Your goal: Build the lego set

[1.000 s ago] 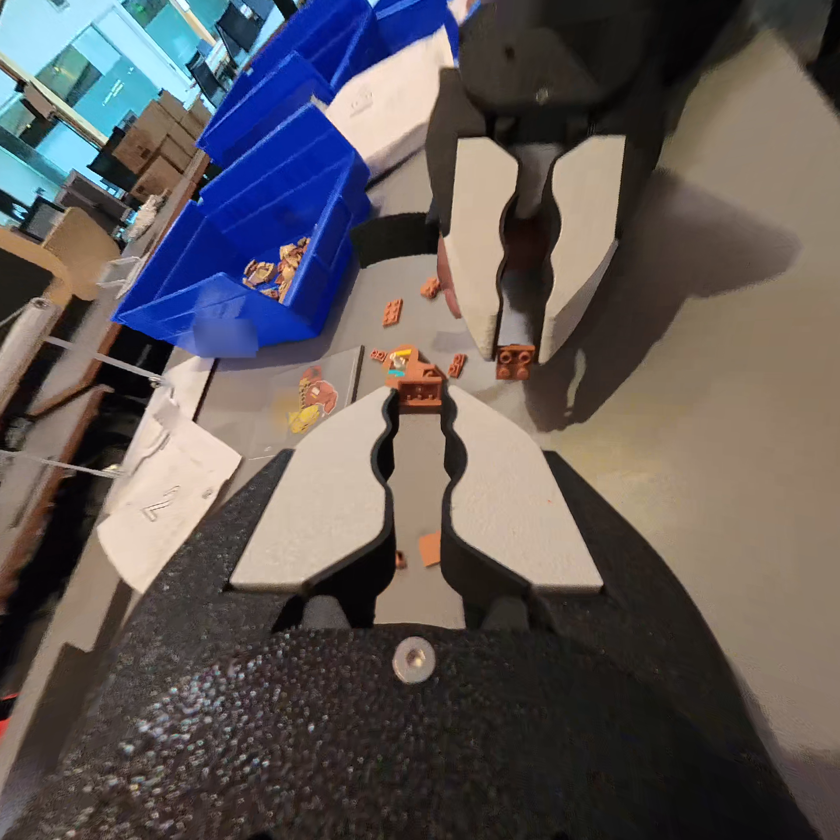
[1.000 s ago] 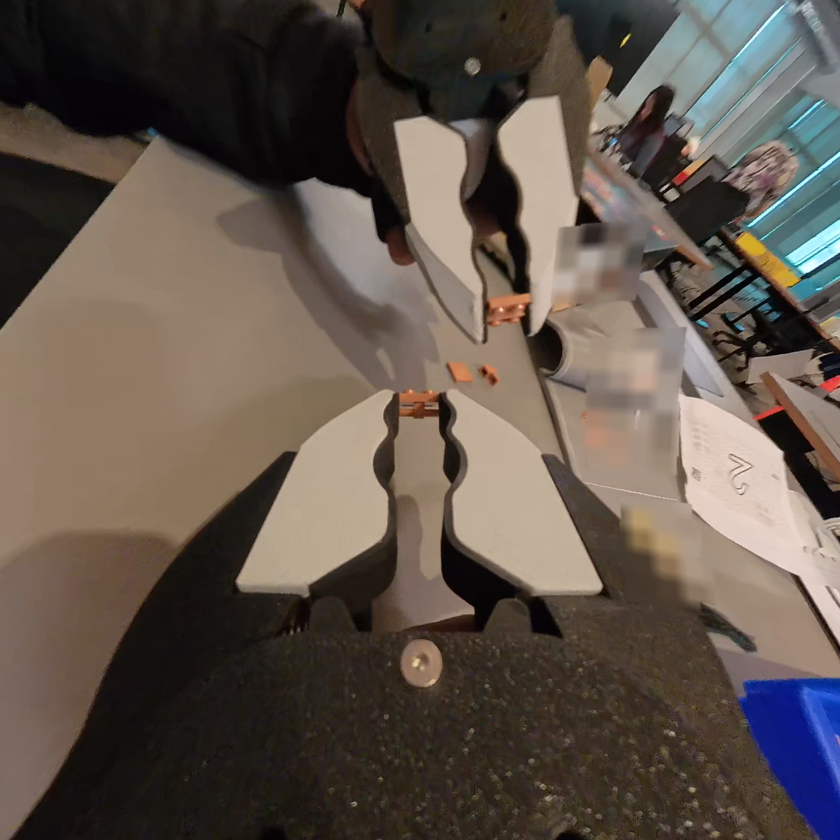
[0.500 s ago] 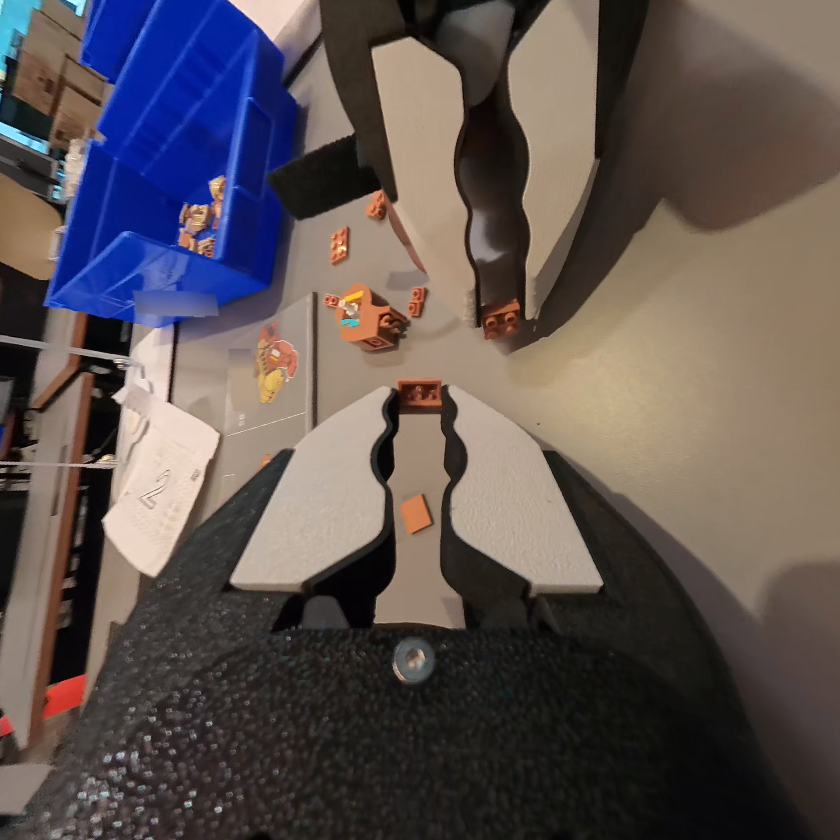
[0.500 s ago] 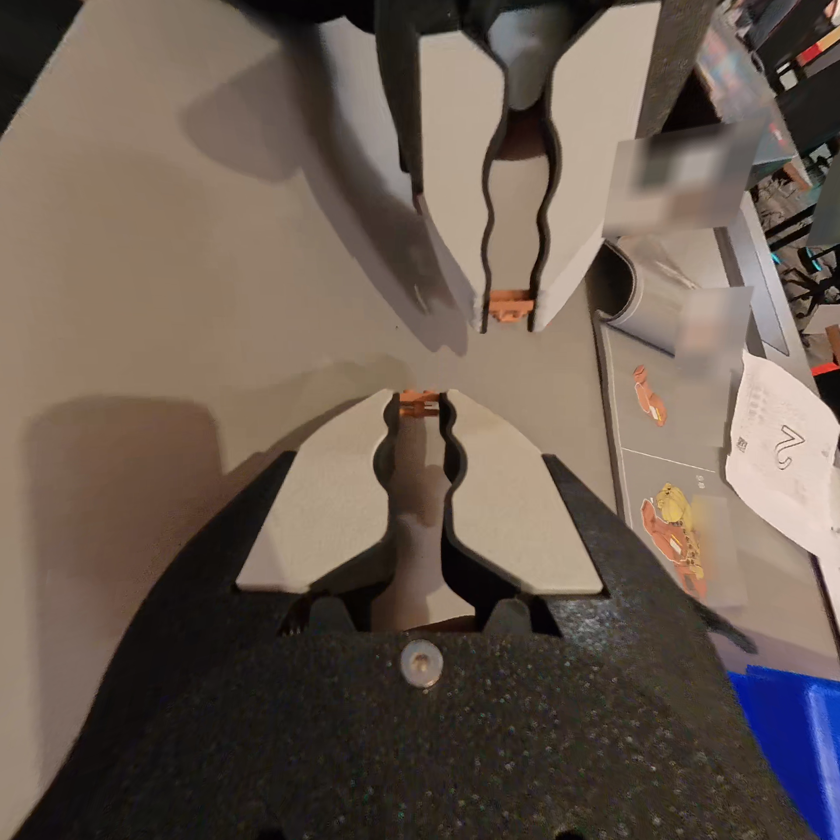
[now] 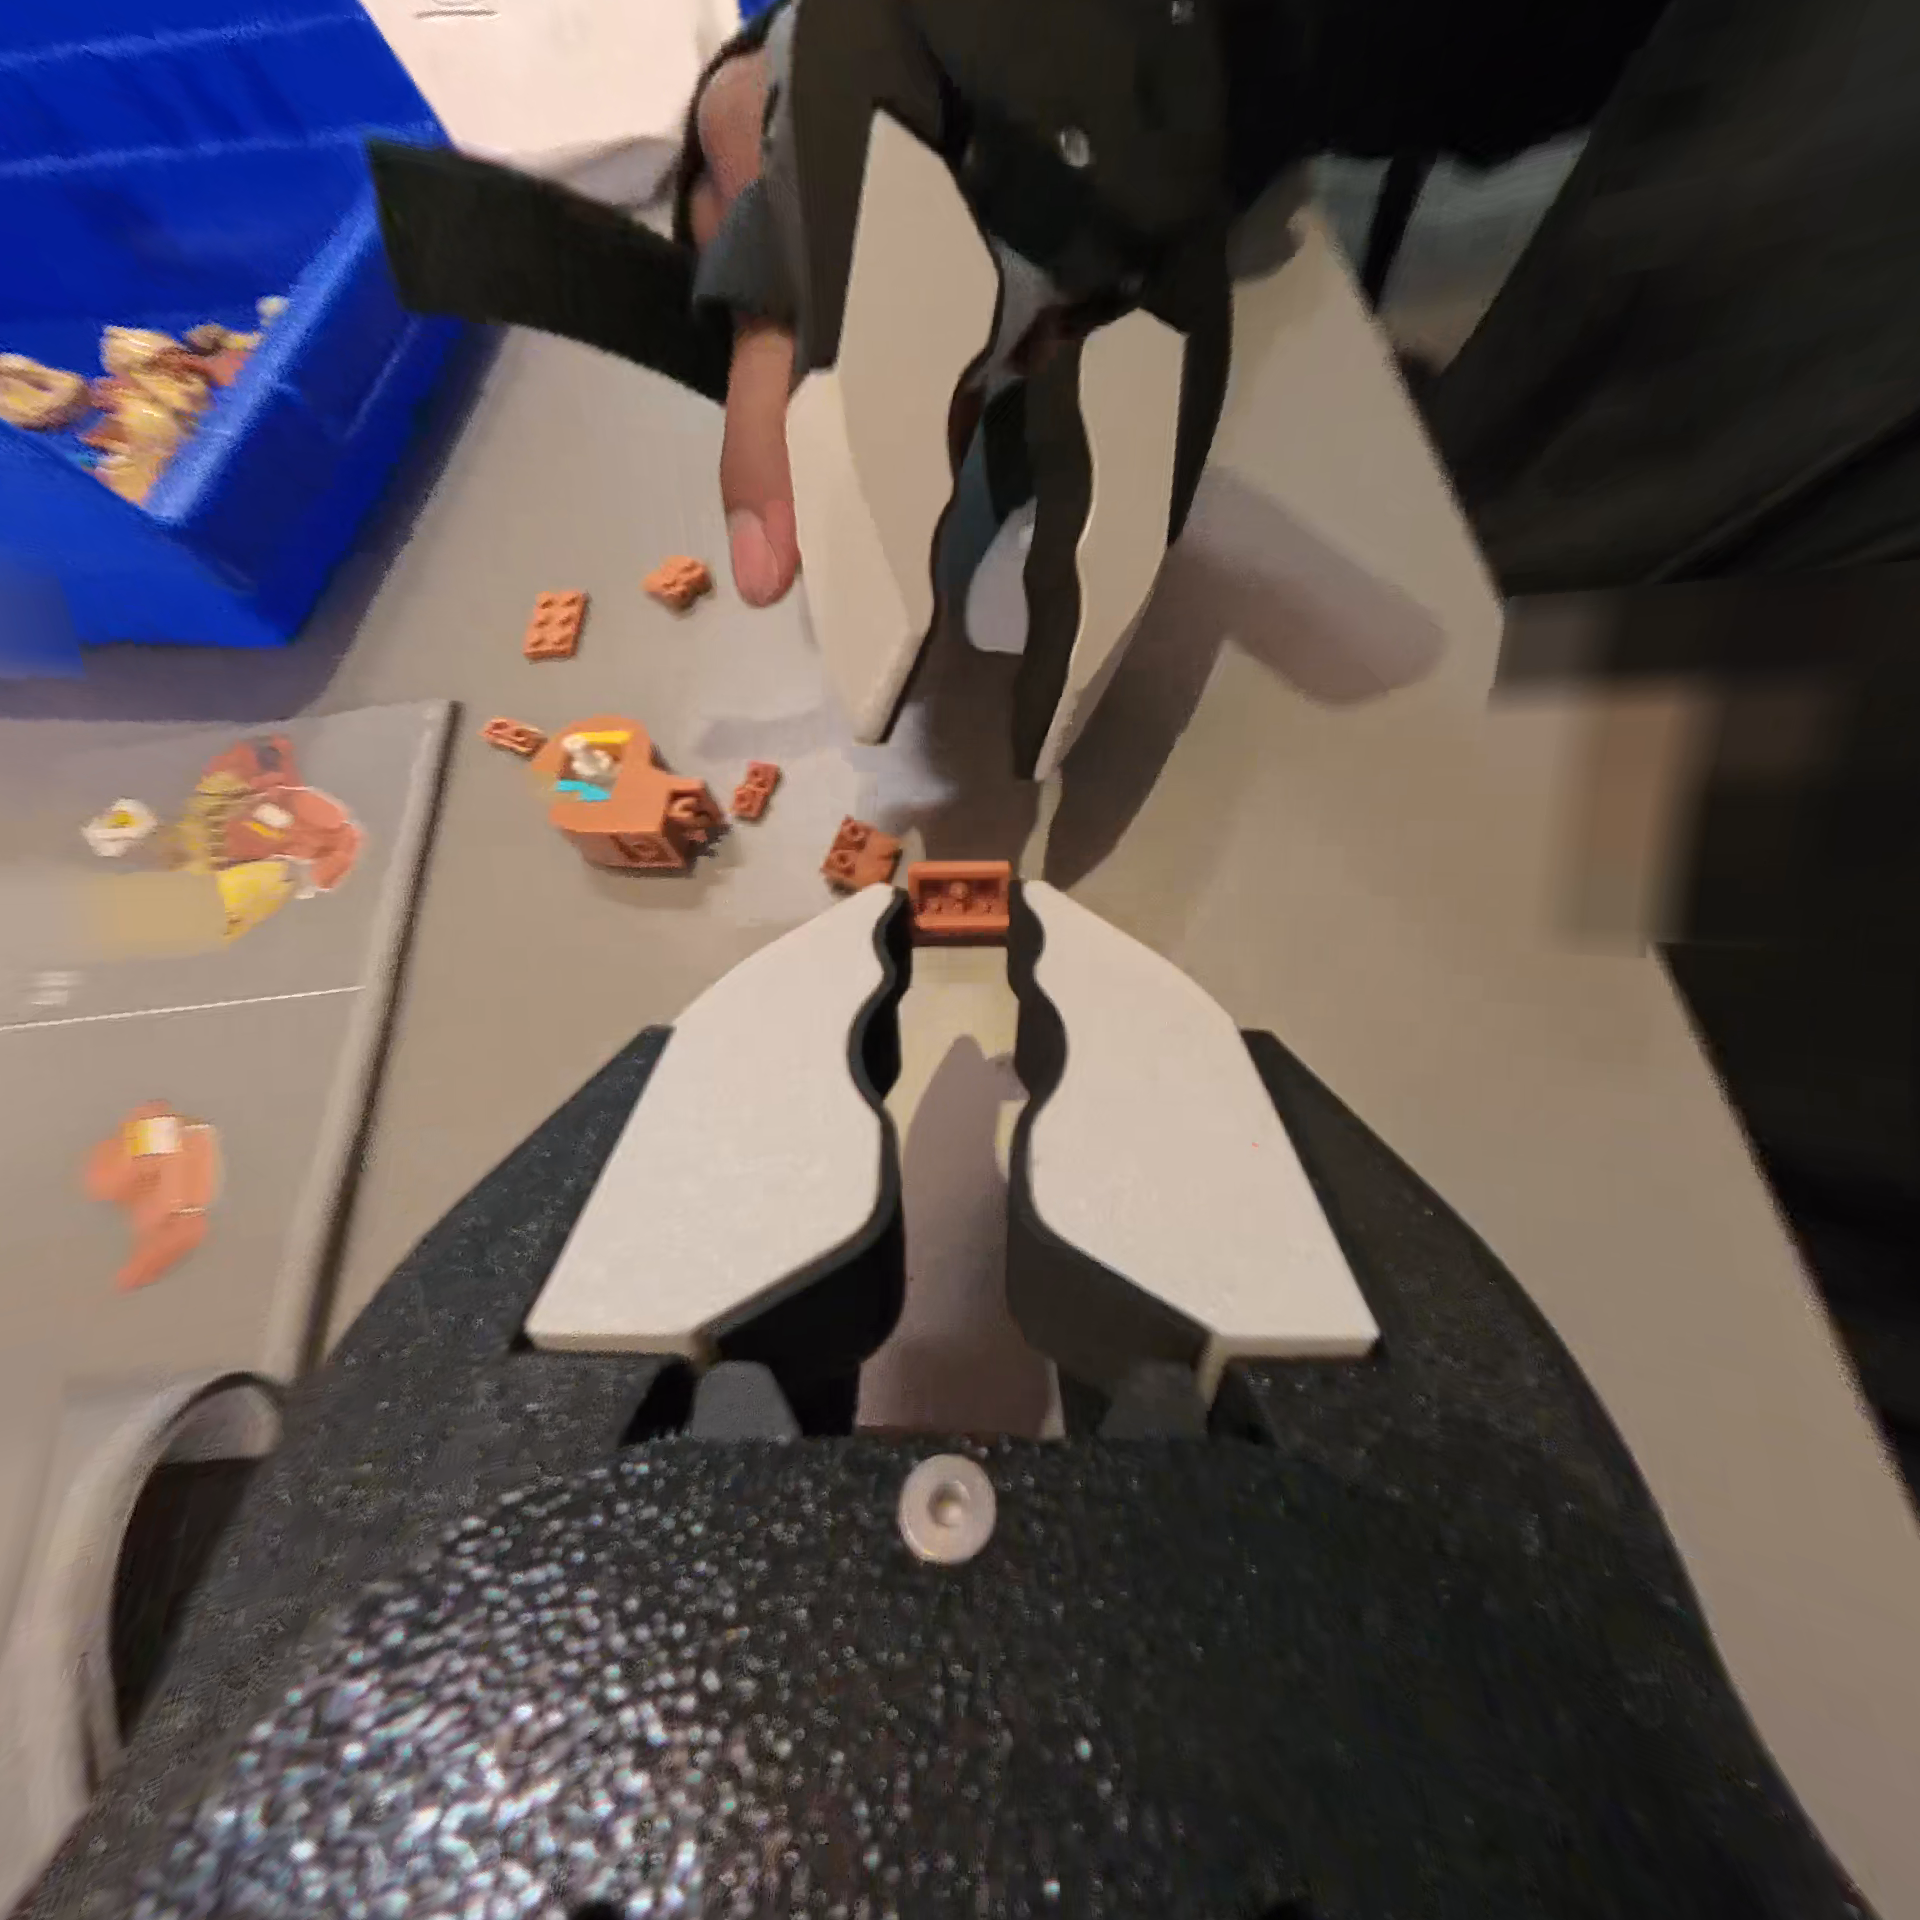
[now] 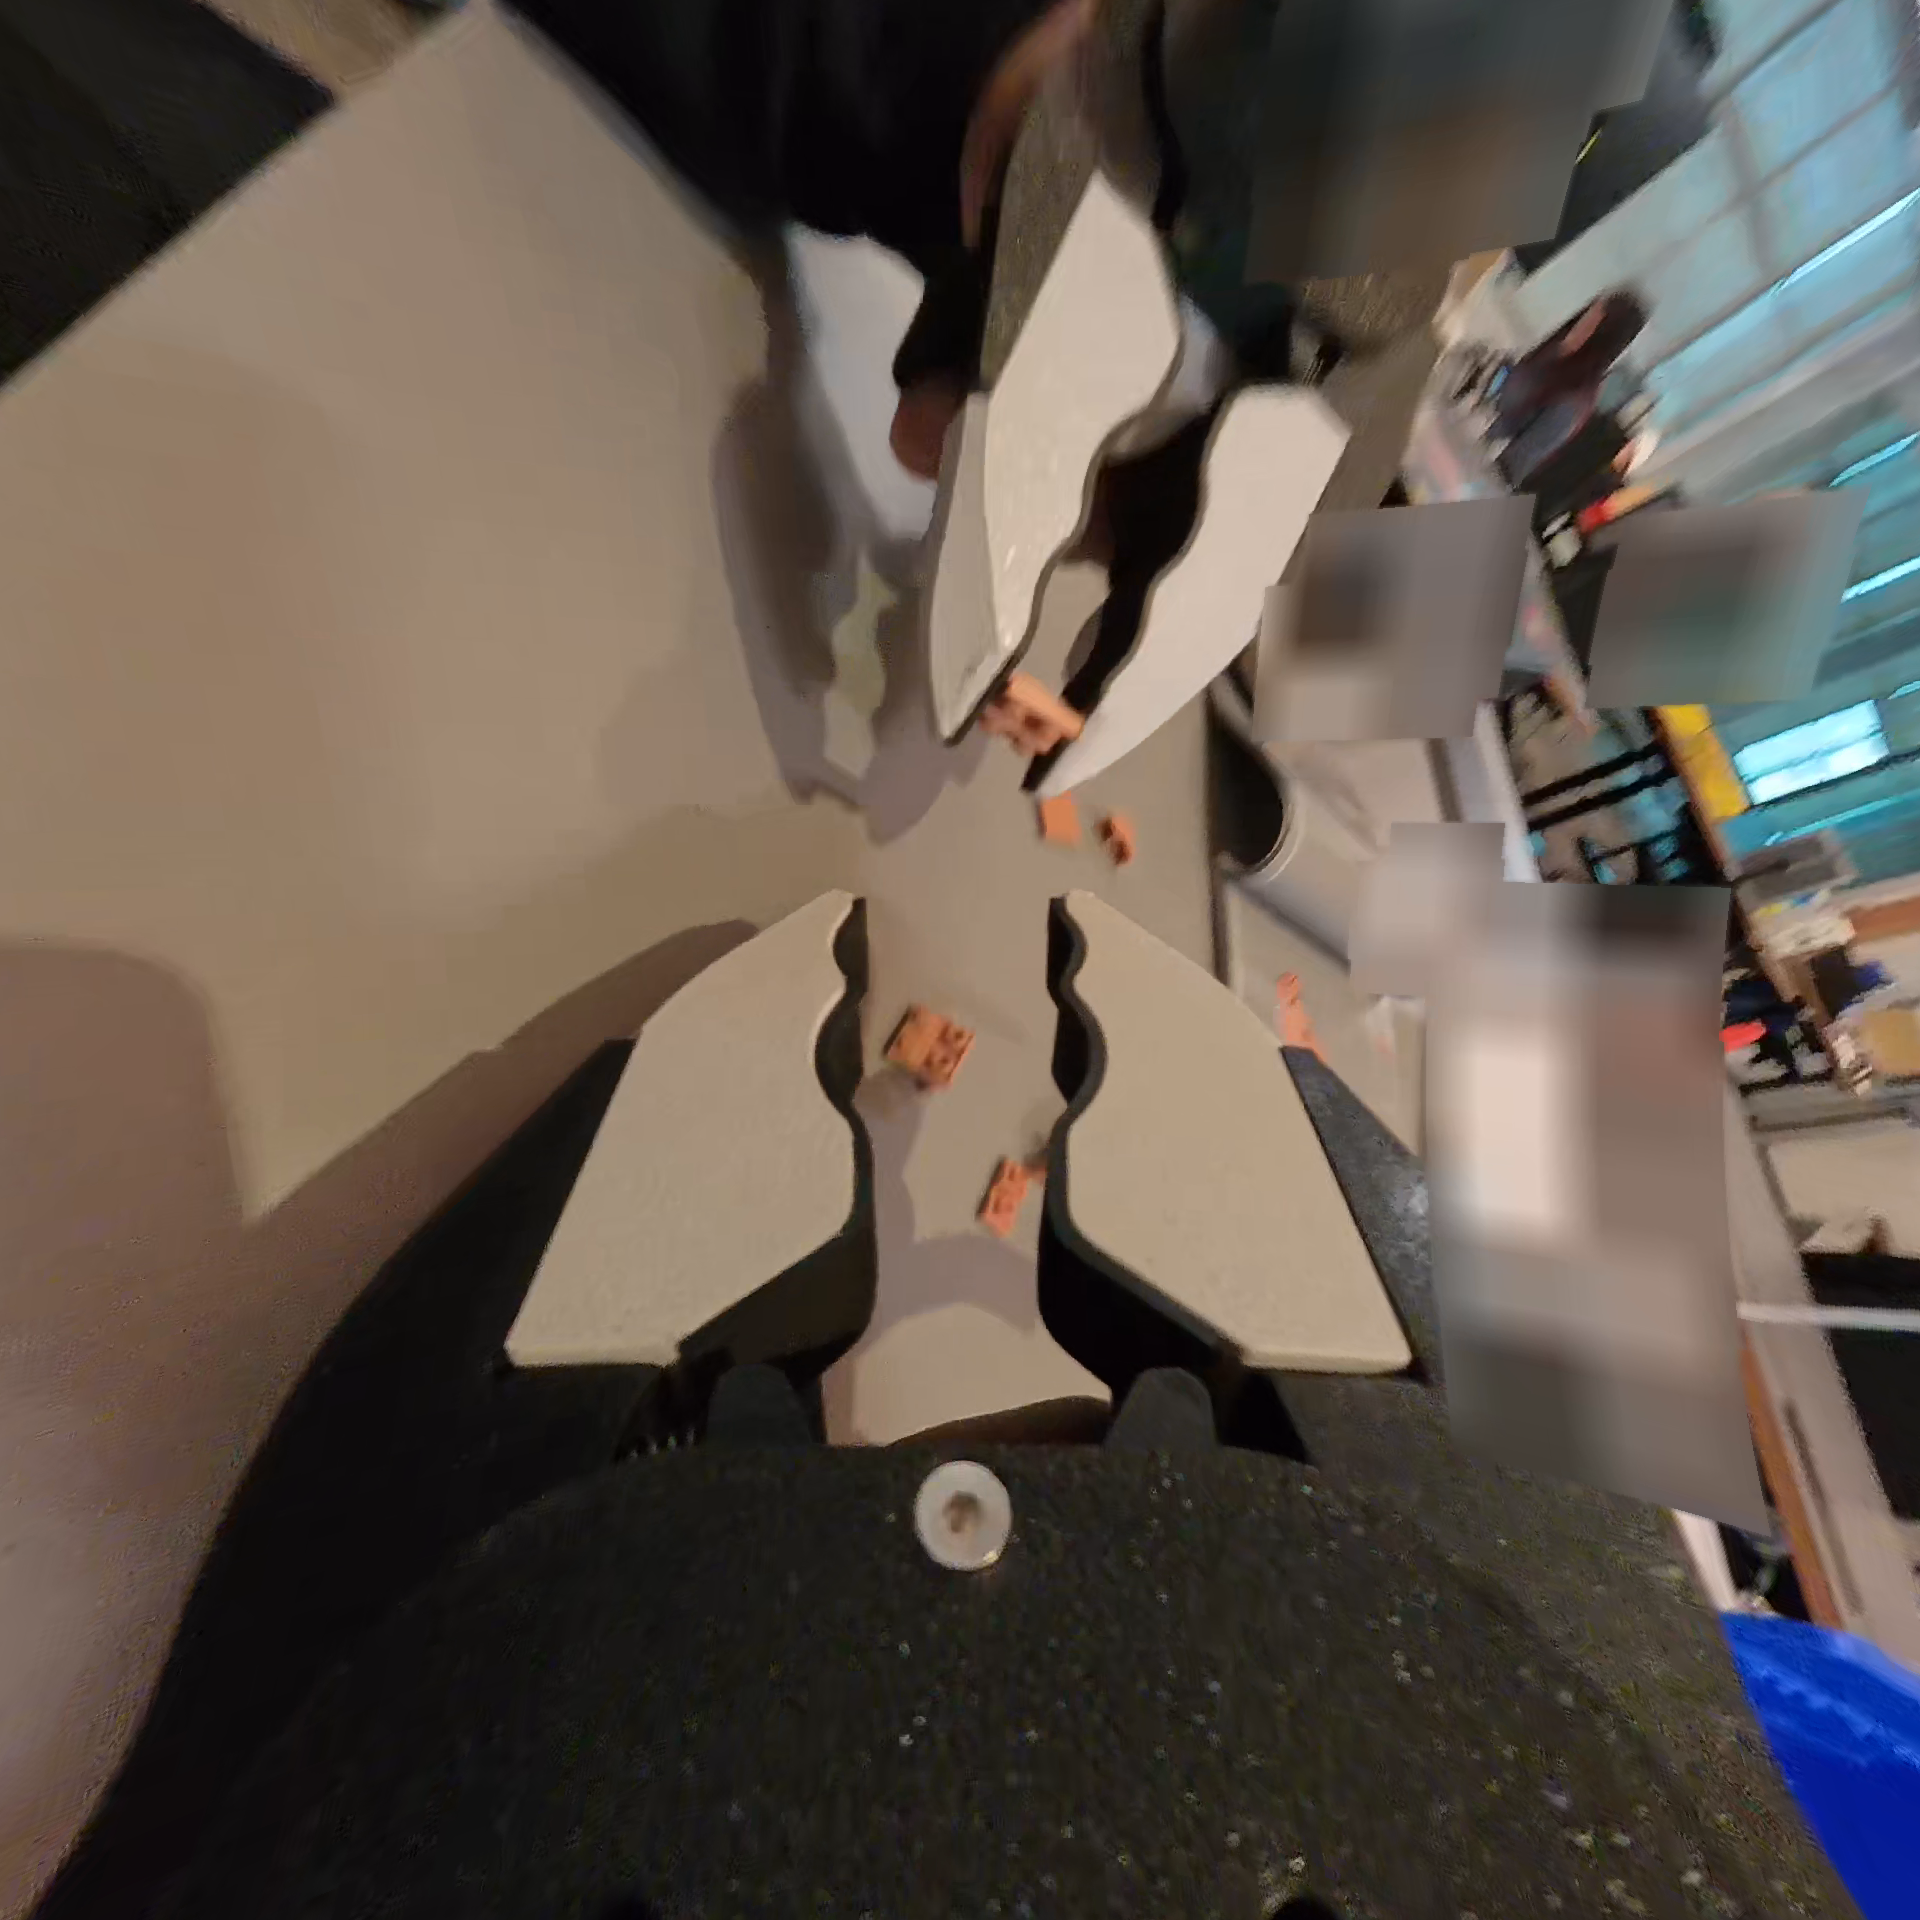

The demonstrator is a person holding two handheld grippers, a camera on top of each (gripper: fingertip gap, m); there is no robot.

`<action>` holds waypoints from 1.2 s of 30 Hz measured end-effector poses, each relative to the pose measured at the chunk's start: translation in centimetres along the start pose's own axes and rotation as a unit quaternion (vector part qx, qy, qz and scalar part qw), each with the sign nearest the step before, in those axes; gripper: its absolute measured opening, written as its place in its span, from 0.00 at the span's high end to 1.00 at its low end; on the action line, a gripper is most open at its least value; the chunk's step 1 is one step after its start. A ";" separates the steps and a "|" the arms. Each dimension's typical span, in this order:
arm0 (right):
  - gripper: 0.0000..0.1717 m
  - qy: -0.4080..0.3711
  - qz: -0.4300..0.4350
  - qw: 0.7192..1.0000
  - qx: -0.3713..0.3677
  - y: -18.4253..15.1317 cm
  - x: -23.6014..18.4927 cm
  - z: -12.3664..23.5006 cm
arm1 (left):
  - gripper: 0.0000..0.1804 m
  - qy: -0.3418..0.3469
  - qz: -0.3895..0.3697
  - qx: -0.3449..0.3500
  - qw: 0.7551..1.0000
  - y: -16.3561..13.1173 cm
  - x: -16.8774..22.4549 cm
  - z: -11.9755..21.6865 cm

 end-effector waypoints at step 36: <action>0.91 0.088 0.014 0.990 0.109 2.9 -3.3 -1.3 | 0.91 -0.151 0.035 -0.038 0.987 -1.3 4.1 -1.6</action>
Point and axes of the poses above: each gripper's, where its closed fingertips meet, z back along the fingers, y out of its top, x = y × z across the jaws, the point moved 3 cm from there along z, back along the fingers, and after that the axes turned 7 degrees about y, right-handed, at the moved point
